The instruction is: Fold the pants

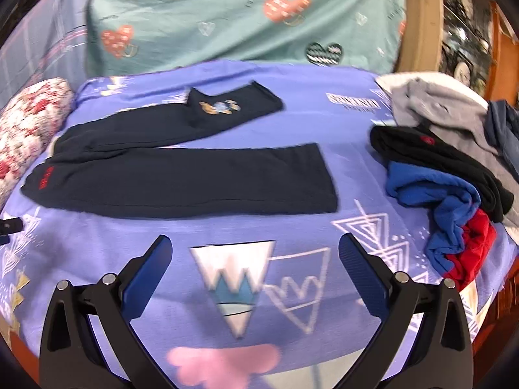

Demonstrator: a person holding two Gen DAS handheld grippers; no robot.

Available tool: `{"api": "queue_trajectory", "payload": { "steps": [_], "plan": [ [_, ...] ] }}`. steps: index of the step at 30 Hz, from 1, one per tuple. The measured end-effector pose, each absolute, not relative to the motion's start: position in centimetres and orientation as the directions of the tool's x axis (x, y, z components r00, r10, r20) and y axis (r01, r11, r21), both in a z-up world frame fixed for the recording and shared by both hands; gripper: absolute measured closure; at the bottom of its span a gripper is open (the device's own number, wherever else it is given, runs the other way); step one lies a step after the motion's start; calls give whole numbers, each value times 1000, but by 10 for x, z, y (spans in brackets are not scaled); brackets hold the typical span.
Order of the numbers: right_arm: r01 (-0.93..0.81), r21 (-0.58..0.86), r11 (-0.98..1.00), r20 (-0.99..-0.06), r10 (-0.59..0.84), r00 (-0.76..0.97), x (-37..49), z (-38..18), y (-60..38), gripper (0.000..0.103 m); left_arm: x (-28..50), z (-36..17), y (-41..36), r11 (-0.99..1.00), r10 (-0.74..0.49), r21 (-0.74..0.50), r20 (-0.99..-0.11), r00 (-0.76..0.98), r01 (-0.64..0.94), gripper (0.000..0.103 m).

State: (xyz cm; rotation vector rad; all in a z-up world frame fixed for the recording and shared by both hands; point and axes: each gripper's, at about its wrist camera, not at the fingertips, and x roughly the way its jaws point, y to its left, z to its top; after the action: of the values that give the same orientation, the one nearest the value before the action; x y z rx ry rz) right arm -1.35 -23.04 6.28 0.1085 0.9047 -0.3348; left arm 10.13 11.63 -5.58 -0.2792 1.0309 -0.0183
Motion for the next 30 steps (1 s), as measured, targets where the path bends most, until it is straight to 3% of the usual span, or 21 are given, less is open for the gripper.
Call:
{"api": "queue_trajectory", "payload": {
  "steps": [10, 13, 16, 17, 18, 24, 28, 30],
  "plan": [
    [413, 16, 910, -838, -214, 502, 12, 54, -270, 1, 186, -81, 175, 912, -192, -328, -874, 447, -248, 3],
    [402, 6, 916, -848, -208, 488, 22, 54, -273, 1, 211, -91, 181, 900, -212, -346, -879, 427, -265, 13],
    [407, 13, 913, -856, -200, 476, 32, 52, -284, 1, 231, -96, 187, 898, -210, -349, -876, 434, -269, 46],
    [417, 9, 909, -860, -206, 467, 36, 49, -291, 1, 236, -95, 186, 898, -213, -353, -872, 441, -262, 79],
    [436, 0, 900, -864, -220, 453, 41, 46, -300, 1, 239, -95, 188, 892, -226, -366, -869, 440, -265, 90],
    [522, 63, 851, -895, -183, 406, 68, 19, -351, 2, 241, -89, 188, 883, -240, -392, -850, 469, -257, 93],
    [500, 124, 857, -938, -63, 341, 86, -8, -359, 24, 238, -85, 190, 880, -256, -408, -839, 480, -244, 93],
    [472, 78, 878, -939, -95, 331, 93, -12, -352, 26, 236, -85, 192, 882, -255, -406, -838, 483, -239, 94]
  ]
}}
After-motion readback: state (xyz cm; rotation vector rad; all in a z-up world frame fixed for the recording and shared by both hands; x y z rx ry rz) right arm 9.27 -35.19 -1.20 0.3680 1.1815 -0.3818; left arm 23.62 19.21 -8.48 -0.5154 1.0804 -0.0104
